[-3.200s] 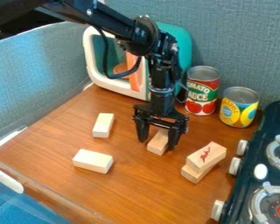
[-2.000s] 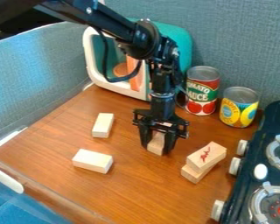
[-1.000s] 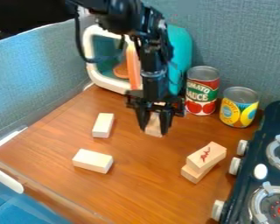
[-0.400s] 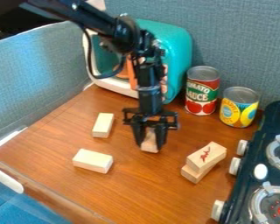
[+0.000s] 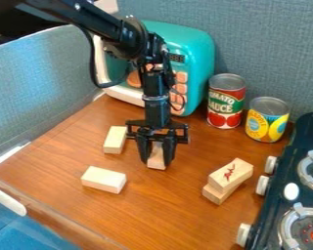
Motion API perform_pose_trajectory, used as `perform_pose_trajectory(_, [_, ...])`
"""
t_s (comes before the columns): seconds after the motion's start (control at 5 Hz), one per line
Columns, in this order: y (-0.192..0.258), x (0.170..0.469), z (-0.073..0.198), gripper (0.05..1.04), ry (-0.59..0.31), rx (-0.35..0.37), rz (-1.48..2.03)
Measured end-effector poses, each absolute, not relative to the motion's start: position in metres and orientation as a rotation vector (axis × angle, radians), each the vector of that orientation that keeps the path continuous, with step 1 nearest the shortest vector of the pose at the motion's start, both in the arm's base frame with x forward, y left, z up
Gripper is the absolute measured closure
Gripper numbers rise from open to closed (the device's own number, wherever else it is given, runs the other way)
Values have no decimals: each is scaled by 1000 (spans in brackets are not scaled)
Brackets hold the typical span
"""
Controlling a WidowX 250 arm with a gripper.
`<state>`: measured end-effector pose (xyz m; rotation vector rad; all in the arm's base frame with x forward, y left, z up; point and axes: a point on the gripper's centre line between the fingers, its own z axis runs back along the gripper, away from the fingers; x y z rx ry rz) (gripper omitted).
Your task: Put the wooden rectangle to the other rectangle
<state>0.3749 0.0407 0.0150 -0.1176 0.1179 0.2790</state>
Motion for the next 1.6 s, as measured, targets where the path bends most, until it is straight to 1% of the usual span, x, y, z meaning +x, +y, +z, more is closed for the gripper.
perform_pose_trajectory(0.2, [44, 376, 16, 552, 95, -95, 281])
perform_pose_trajectory(0.4, [49, 380, 40, 552, 17, -63, 286])
perform_pose_trajectory(0.6, [56, 383, 52, 552, -35, -44, 308])
perform_pose_trajectory(0.8, [79, 379, 55, 552, -20, -50, 404])
perform_pose_trajectory(1.0, [112, 377, 36, 552, 75, -71, 548])
perform_pose_trajectory(1.2, [128, 378, 25, 552, 115, -125, 601])
perform_pose_trajectory(1.4, [129, 380, 24, 552, 113, -136, 605])
perform_pose_trajectory(1.6, [130, 379, 24, 552, 119, -132, 607])
